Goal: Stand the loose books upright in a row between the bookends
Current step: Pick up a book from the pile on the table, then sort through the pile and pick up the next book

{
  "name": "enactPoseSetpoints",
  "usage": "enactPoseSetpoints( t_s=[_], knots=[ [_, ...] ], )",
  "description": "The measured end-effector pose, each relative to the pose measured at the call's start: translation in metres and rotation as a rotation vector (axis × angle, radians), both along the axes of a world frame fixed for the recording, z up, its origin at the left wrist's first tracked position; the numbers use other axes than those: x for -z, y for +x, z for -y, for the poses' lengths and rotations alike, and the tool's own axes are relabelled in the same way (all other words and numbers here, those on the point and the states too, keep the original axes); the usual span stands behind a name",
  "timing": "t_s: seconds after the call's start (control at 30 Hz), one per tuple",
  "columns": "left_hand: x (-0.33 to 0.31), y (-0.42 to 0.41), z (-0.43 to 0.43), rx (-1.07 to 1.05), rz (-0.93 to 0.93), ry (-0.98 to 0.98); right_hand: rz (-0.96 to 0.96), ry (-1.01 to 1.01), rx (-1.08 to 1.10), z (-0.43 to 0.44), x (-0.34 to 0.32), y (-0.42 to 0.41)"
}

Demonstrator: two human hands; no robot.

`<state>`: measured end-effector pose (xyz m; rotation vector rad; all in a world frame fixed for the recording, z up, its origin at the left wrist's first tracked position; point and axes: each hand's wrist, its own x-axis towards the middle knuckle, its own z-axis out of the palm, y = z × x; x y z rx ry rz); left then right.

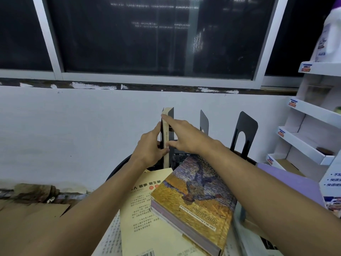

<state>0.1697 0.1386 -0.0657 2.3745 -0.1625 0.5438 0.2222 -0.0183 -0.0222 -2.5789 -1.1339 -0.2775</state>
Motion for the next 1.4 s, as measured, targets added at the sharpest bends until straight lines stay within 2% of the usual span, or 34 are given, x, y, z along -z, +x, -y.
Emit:
enactPoseSetpoints(
  t_s=[0.13, 0.3, 0.6, 0.8, 0.9, 1.07, 1.3, 1.4],
  knots=[
    [-0.002, -0.008, 0.000, 0.008, -0.037, -0.004, 0.001, 0.025, 0.006, 0.010, -0.001, -0.011],
    [-0.014, -0.023, 0.003, -0.043, -0.084, 0.085, 0.000, 0.064, 0.041, 0.042, -0.009, -0.029],
    [-0.036, -0.088, 0.022, -0.012, -0.045, 0.075, 0.032, 0.062, 0.071, 0.120, -0.016, -0.086],
    [-0.028, -0.153, 0.038, 0.133, -0.010, 0.077, 0.013, 0.088, -0.009, 0.154, -0.002, -0.153],
    [-0.018, -0.178, 0.038, 0.197, 0.004, 0.128, -0.059, 0.099, -0.048, 0.165, 0.010, -0.187],
    [-0.001, -0.199, 0.037, 0.282, -0.034, 0.212, -0.059, 0.037, -0.176, 0.167, 0.032, -0.207],
    [0.015, -0.195, 0.029, 0.186, -0.027, 0.263, 0.143, -0.030, -0.222, 0.155, 0.054, -0.198],
    [0.018, -0.190, 0.026, 0.158, -0.020, 0.222, 0.208, -0.011, -0.249, 0.152, 0.056, -0.195]
  ],
)
